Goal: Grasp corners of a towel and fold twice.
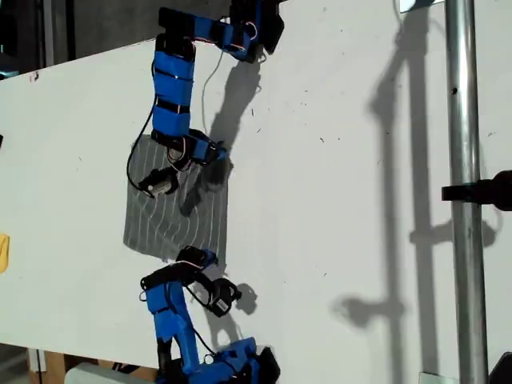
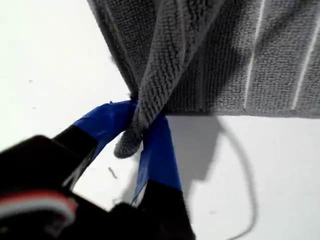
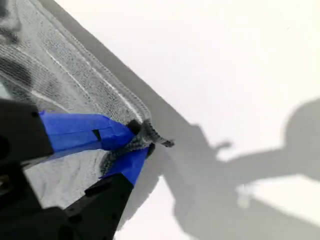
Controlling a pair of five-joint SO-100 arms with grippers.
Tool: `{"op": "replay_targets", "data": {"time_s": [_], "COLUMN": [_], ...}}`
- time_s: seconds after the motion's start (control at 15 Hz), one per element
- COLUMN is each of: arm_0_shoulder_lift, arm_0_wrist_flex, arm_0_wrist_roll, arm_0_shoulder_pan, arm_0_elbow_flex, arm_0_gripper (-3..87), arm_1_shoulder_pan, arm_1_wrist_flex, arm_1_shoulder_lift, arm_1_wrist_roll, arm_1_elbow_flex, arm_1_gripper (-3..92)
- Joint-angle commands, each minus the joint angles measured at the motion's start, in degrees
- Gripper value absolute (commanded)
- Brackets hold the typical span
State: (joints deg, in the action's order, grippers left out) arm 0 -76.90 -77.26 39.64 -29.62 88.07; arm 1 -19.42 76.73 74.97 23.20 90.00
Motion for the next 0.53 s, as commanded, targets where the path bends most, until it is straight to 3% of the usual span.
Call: {"op": "replay_targets", "data": {"time_s": [0.0, 0.2, 0.47], "arm_0_shoulder_lift": [-10.9, -22.2, -33.7], "arm_0_wrist_flex": [-1.1, 0.6, 1.8], "arm_0_wrist_roll": [6.1, 14.4, 31.7], "arm_0_shoulder_pan": [7.6, 19.6, 35.9], "arm_0_elbow_flex": [3.8, 12.7, 21.9], "arm_0_gripper": [-2.9, -2.9, -2.9], "arm_1_shoulder_pan": [10.4, 24.1, 38.5], "arm_1_wrist_flex": [4.0, 8.1, 11.2], "arm_1_shoulder_lift": [8.0, 11.2, 9.7], "arm_1_wrist_roll": [8.2, 20.4, 33.0], "arm_1_elbow_flex": [-2.3, -3.9, -12.3], "arm_1_gripper": [-0.2, -0.2, -0.2]}}
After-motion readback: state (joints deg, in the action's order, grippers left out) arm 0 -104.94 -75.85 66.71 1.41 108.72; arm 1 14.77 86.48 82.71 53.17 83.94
